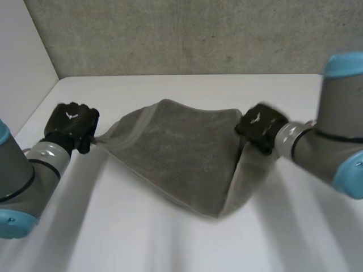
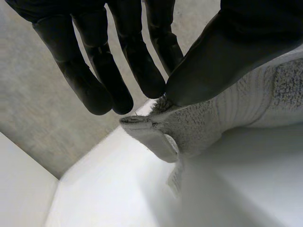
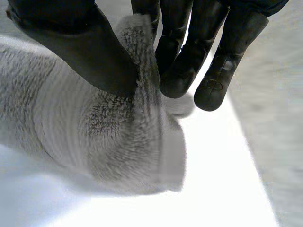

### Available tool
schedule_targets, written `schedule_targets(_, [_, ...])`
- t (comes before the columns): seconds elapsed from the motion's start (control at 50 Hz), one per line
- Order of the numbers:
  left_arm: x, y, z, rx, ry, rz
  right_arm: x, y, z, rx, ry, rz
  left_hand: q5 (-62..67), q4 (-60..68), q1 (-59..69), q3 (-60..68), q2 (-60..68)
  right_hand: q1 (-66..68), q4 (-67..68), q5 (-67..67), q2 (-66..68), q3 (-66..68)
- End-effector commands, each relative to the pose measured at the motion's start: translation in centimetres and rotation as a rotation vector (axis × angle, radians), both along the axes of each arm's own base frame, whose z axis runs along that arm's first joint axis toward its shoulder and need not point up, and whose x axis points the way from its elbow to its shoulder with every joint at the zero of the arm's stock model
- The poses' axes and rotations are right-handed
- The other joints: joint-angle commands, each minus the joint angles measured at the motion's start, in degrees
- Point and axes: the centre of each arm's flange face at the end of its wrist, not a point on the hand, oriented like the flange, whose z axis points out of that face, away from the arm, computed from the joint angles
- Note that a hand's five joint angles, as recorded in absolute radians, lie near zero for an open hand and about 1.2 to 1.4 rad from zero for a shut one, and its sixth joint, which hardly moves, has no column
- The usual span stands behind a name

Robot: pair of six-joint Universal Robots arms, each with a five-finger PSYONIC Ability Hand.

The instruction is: Fold the towel.

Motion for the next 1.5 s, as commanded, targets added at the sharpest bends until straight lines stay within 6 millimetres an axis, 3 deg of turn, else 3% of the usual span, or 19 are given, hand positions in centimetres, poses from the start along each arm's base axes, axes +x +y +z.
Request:
schedule_targets(0.02, [0.7, 0.4, 8.0, -0.213, 0.048, 0.020, -2.4, 0.9, 10.1, -0.271, -0.198, -0.086, -15.16, -6.79, -1.35, -8.61, -7.17, 4.05, 3.33, 3.55, 4.83, 3.04])
schedule_targets(0.04, [0.7, 0.4, 8.0, -0.214, 0.048, 0.020, -2.4, 0.9, 10.2, -0.271, -0.199, -0.086, -15.16, -6.79, -1.35, -8.61, -7.17, 4.05, 3.33, 3.55, 4.83, 3.04])
schedule_targets(0.08, [0.9, 1.1, 10.9, -0.286, 0.100, 0.020, -3.7, 1.3, 13.0, -0.338, -0.290, -0.128, -15.16, -6.79, -1.35, -8.61, -7.17, 4.05, 3.33, 3.55, 4.83, 3.04])
schedule_targets(0.18, [1.3, 2.3, 13.1, -0.304, 0.142, 0.020, -5.8, 2.3, 16.0, -0.399, -0.376, -0.184, -15.16, -6.79, -1.35, -8.61, -7.17, 4.05, 3.33, 3.55, 4.83, 3.04])
schedule_targets(0.38, [2.4, 3.0, 10.6, -0.183, 0.124, 0.052, -8.5, 2.1, 13.8, -0.298, -0.337, -0.252, -15.16, -6.79, -1.35, -8.61, -7.17, 4.05, 3.33, 3.55, 4.83, 3.04])
schedule_targets(0.6, [4.6, 2.1, 11.8, -0.217, 0.177, 0.126, -10.6, 2.4, 16.6, -0.396, -0.390, -0.294, -15.16, -6.79, -1.35, -8.61, -7.17, 4.05, 3.33, 3.55, 4.83, 3.04])
schedule_targets(0.7, [4.4, 1.2, 10.4, -0.174, 0.167, 0.127, -10.4, 0.0, 13.8, -0.297, -0.368, -0.301, -15.16, -6.79, -1.35, -8.61, -7.17, 4.05, 3.33, 3.55, 4.83, 3.04])
schedule_targets(0.76, [2.9, -0.9, 7.5, -0.085, 0.150, 0.093, -9.9, -2.1, 10.9, -0.207, -0.344, -0.295, -15.16, -6.79, -1.35, -8.61, -7.17, 4.05, 3.33, 3.55, 4.83, 3.04])
schedule_targets(0.9, [0.0, -4.6, 7.1, -0.093, 0.156, 0.032, -8.6, -5.7, 10.5, -0.254, -0.366, -0.268, -15.16, -6.79, -1.35, -8.61, -7.17, 4.05, 3.33, 3.55, 4.83, 3.04])
schedule_targets(0.94, [-0.8, -6.6, 9.5, -0.181, 0.181, 0.026, -8.0, -7.3, 11.9, -0.365, -0.407, -0.245, -15.16, -6.79, -1.35, -8.61, -7.17, 4.05, 3.33, 3.55, 4.83, 3.04])
schedule_targets(1.0, [-1.1, -7.2, 11.2, -0.238, 0.198, 0.021, -8.0, -8.0, 13.2, -0.444, -0.447, -0.243, -15.16, -6.79, -1.35, -8.61, -7.17, 4.05, 3.33, 3.55, 4.83, 3.04])
schedule_targets(1.04, [-1.3, -7.8, 15.0, -0.361, 0.244, 0.010, -8.2, -9.0, 15.7, -0.606, -0.560, -0.251, -15.16, -6.79, -1.35, -8.61, -7.17, 4.05, 3.33, 3.55, 4.83, 3.04])
schedule_targets(1.08, [-1.3, -7.9, 16.9, -0.428, 0.276, 0.002, -8.3, -9.4, 16.7, -0.676, -0.616, -0.262, -15.16, -6.79, -1.35, -8.61, -7.17, 4.05, 3.33, 3.55, 4.83, 3.04])
schedule_targets(1.16, [-0.5, -7.2, 21.6, -0.576, 0.414, 0.008, -8.7, -8.5, 19.1, -0.790, -0.724, -0.250, -15.16, -6.79, -1.35, -8.61, -7.17, 4.05, 3.33, 3.55, 4.83, 3.04])
schedule_targets(1.22, [0.0, -6.0, 23.2, -0.601, 0.462, -0.001, -8.7, -7.1, 19.7, -0.776, -0.719, -0.229, -15.16, -6.79, -1.35, -8.61, -7.17, 4.05, 3.33, 3.55, 4.83, 3.04])
schedule_targets(1.28, [0.2, -5.9, 22.8, -0.584, 0.464, 0.001, -8.8, -6.8, 19.2, -0.740, -0.705, -0.227, -15.16, -6.79, -1.35, -8.61, -7.17, 4.05, 3.33, 3.55, 4.83, 3.04])
schedule_targets(1.34, [0.3, -5.8, 20.3, -0.508, 0.445, 0.000, -8.5, -6.3, 17.5, -0.617, -0.669, -0.205, -15.16, -6.79, -1.35, -8.61, -7.17, 4.05, 3.33, 3.55, 4.83, 3.04])
schedule_targets(1.44, [0.7, -4.8, 13.4, -0.285, 0.380, -0.011, -8.0, -4.5, 12.1, -0.300, -0.586, -0.178, -15.16, -6.79, -1.35, -8.61, -7.17, 4.05, 3.33, 3.55, 4.83, 3.04])
schedule_targets(1.5, [1.1, -4.2, 11.6, -0.226, 0.363, -0.009, -8.1, -3.8, 11.0, -0.234, -0.571, -0.180, -15.16, -6.79, -1.35, -8.61, -7.17, 4.05, 3.33, 3.55, 4.83, 3.04])
